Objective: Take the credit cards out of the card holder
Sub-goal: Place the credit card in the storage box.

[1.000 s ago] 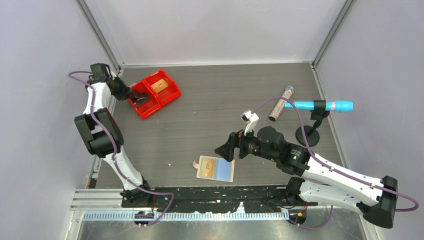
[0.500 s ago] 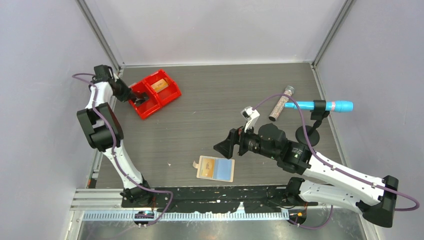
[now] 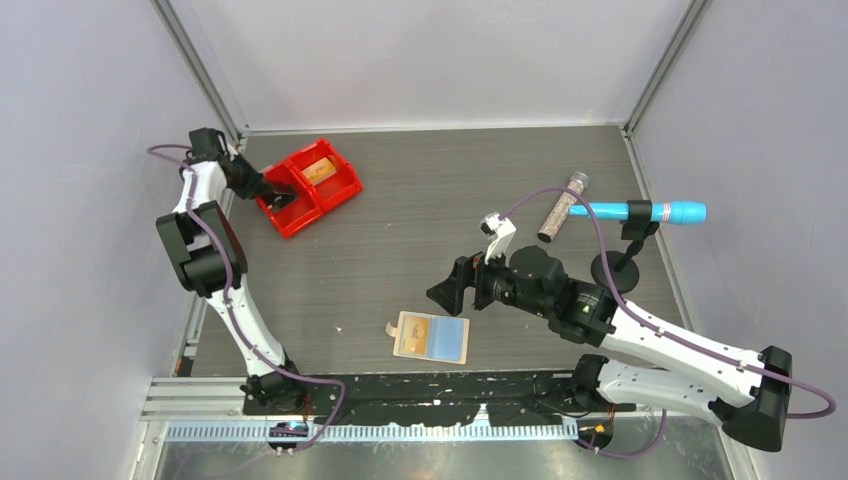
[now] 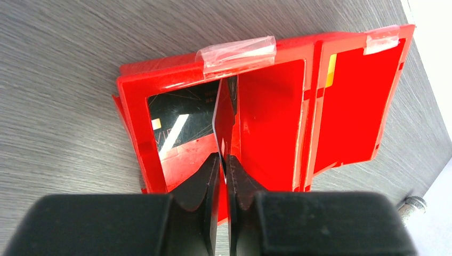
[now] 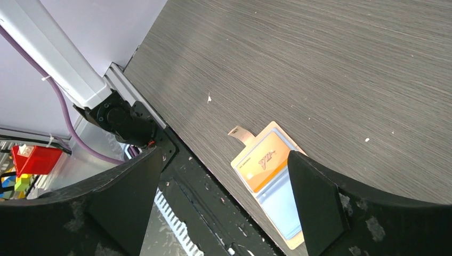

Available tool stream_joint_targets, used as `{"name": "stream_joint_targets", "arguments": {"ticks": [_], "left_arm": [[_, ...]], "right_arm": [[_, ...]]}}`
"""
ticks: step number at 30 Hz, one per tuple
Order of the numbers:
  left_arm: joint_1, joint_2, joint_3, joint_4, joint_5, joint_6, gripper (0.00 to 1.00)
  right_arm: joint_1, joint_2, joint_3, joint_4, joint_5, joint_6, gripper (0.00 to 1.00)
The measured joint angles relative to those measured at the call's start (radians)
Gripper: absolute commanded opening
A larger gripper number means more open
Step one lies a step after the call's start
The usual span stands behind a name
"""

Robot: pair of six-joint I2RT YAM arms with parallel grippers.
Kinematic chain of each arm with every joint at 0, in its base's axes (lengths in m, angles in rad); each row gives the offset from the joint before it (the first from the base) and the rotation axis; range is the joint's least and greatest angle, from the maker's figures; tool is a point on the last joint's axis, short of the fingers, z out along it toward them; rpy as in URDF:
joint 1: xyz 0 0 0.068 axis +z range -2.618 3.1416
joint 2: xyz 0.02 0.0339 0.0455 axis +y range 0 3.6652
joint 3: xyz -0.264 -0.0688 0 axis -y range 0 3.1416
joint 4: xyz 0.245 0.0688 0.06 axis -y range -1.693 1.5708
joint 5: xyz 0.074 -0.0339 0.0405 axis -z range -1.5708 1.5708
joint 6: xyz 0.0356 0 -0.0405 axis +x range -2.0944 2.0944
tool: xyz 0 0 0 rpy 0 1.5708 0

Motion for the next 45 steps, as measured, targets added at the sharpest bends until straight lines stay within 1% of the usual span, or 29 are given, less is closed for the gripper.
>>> {"name": "stream_joint_targets", "arguments": {"ticks": [13,45], "left_arm": [[0.000,0.026,0.045,-0.006,-0.001,0.002,0.19],[0.000,0.041,0.117,-0.048,-0.002,0.011,0.23]], "right_arm": [[-0.009,0.008,0.011,-0.002,0.008,-0.003,0.95],[-0.018,0.018,0.011,-0.002,0.010,-0.003,0.95]]}}
